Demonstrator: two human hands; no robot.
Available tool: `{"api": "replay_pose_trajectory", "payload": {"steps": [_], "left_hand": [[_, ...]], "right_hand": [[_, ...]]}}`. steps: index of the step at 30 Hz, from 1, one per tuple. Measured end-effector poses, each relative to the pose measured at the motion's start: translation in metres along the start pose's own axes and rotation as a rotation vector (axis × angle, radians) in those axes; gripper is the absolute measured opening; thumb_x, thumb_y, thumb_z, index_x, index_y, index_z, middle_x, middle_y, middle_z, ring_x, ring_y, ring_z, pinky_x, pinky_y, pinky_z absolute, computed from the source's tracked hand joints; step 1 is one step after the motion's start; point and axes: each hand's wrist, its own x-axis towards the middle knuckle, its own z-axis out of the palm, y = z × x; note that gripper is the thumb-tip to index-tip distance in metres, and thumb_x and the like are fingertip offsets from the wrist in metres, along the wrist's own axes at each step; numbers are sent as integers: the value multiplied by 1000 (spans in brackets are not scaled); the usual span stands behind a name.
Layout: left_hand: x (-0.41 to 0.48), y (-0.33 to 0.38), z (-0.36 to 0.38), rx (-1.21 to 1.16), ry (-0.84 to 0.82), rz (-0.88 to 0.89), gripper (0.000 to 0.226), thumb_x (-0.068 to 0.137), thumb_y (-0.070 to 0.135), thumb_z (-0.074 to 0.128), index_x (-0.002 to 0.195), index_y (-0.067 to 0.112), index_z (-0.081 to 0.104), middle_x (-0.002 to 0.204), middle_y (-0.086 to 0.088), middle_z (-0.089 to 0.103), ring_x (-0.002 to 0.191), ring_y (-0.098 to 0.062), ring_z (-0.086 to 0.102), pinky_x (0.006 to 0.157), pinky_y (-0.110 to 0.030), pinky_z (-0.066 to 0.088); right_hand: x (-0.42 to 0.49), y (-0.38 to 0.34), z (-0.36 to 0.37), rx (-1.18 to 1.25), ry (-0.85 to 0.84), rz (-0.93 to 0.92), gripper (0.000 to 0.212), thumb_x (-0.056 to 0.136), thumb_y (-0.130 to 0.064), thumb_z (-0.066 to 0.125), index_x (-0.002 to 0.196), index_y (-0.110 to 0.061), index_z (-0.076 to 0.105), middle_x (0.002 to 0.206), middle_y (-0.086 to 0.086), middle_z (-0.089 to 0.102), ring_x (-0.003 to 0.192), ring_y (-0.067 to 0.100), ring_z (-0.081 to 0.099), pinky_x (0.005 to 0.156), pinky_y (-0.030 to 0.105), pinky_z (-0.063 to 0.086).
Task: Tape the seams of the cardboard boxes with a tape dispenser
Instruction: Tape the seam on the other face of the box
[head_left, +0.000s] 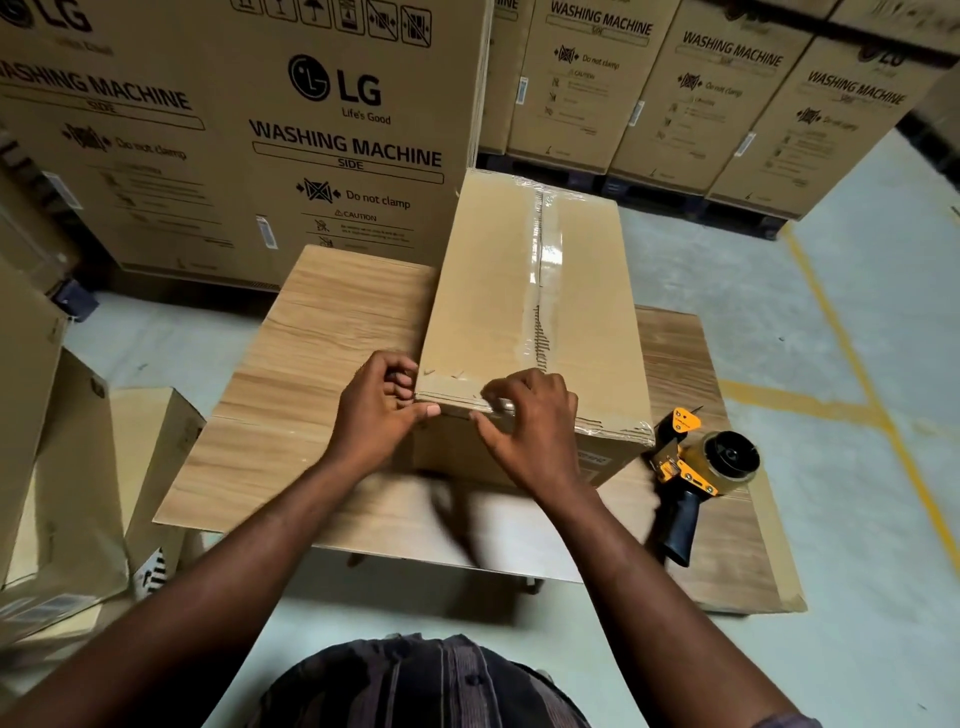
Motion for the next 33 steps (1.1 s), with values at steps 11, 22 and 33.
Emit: {"api": "replay_pose_trajectory", "payload": {"steps": [11,22,33], "left_hand": [[-34,-11,22,-26,159,-98,49,80,-4,70,115,20,46,90,5,66,75,0,65,67,-11,47],[-43,-30,17,66,-136,-105,106,80,19,74,158,14,3,157,-12,34,139,-22,42,113,-32,37],[-38,-18,2,401,-140,69,84,92,18,63,159,7,14,166,-10,15,153,-21,14,121,-24,12]], "right_hand": [[25,-55,25,-127,-98,63,55,74,-73,68,94,-23,60,91,-2,62,88,24,56,74,40,41],[18,-41,21,-12,-156,16,44,74,-46,82,106,-23,61,98,-3,59,95,24,55,79,41,44],[1,-45,18,71,-14,19,25,83,-13,68,108,-18,66,106,1,61,99,26,54,86,47,44]]}}
